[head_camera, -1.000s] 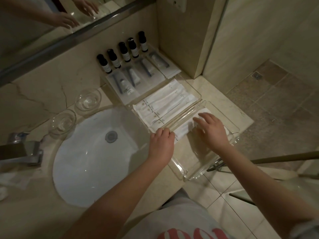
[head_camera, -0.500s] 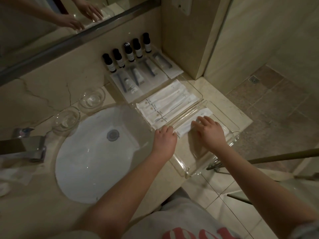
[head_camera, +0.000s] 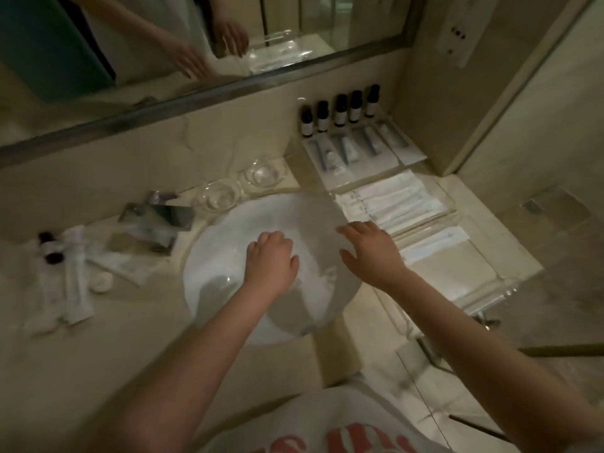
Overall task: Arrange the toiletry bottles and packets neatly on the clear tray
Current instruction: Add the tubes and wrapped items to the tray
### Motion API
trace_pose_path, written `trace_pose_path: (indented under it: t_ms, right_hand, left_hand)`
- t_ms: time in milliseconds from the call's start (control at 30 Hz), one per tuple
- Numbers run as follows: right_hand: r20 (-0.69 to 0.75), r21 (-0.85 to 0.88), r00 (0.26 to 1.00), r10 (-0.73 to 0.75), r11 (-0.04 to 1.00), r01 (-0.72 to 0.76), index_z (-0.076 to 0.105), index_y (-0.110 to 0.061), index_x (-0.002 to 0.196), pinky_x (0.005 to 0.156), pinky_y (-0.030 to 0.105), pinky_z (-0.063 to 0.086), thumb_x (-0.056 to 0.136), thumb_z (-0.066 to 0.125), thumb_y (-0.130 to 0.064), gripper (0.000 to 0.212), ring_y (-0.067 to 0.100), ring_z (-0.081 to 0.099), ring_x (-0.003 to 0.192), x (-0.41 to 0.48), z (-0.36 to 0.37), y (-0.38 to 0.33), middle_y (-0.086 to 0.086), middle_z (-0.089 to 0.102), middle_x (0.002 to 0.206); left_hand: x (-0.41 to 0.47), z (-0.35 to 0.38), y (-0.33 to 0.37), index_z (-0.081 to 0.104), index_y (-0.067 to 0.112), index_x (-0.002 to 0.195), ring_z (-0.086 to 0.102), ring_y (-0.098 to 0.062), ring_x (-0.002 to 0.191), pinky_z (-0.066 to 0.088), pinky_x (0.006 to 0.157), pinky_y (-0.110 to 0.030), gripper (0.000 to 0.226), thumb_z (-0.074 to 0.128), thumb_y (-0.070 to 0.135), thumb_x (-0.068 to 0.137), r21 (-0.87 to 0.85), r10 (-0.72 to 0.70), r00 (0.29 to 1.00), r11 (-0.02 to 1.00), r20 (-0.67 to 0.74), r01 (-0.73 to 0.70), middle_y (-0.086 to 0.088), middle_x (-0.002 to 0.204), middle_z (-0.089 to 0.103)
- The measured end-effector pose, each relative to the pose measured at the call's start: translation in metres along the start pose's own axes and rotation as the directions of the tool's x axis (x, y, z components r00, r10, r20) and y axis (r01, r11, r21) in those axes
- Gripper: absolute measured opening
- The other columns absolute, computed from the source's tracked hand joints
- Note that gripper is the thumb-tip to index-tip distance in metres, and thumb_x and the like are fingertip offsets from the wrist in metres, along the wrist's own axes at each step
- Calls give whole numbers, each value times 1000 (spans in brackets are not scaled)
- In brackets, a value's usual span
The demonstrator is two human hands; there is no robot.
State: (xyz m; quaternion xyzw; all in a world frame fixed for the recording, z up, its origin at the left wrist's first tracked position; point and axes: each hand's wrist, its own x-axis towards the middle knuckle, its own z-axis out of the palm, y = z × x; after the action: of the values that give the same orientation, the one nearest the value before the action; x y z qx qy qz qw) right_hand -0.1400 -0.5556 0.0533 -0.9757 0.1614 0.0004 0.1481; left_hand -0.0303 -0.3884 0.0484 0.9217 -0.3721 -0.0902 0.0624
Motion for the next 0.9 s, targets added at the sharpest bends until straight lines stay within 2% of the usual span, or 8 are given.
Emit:
trace_pose_path:
  t_ms: [233,367,500,633,767,900]
  right_hand:
    - [150,-23,959,-240,969,246,47,-19,134,98,37,41,90,52,-31,46,27,47,123,35,34,-130,4,51,137]
    - [247,-48,908,-340,931,361,41,-21,138,96,39,41,92,49,-33,47,26,45,124,58,55,-199,4,48,139]
    - [318,-38,858,-404,899,437,43,-20,135,93,39,44,91,51,-30,46,27,47,120,82,79,-261,6,51,134]
    - [385,2,828,-408,898,441,44,-17,134,93,40,47,88,53,-26,47,29,50,117,112,102,-311,9,52,131]
    - [450,13,818,-359,918,396,38,-12,135,88,42,52,88,55,-25,52,31,57,110,143,127,-347,14,54,127]
    - [485,4,814,-321,931,365,35,-12,132,83,46,53,92,49,-34,48,32,59,103,165,153,-370,15,53,123]
  left_hand:
    - [-69,-11,-124,54,14,124,42,-26,124,37,98,-38,39,45,34,91,60,-280,957,959,72,276,-6,131,51]
    - [-103,-17,-192,53,13,122,45,-28,120,38,95,-38,38,45,35,92,59,-444,891,896,100,440,-8,127,52]
    - [-125,-23,-256,51,11,125,44,-30,121,38,98,-40,42,47,36,92,43,-571,814,821,109,570,-11,127,51]
    - [-131,-26,-309,50,11,125,44,-32,119,40,96,-41,42,48,36,91,3,-662,738,745,129,667,-13,126,49]
    - [-119,-26,-345,48,11,128,41,-32,121,39,96,-42,45,45,37,92,-87,-706,686,683,175,725,-13,129,46]
    - [-101,-21,-375,52,9,120,46,-32,114,47,90,-42,40,45,37,91,-201,-735,651,620,191,759,-14,121,50]
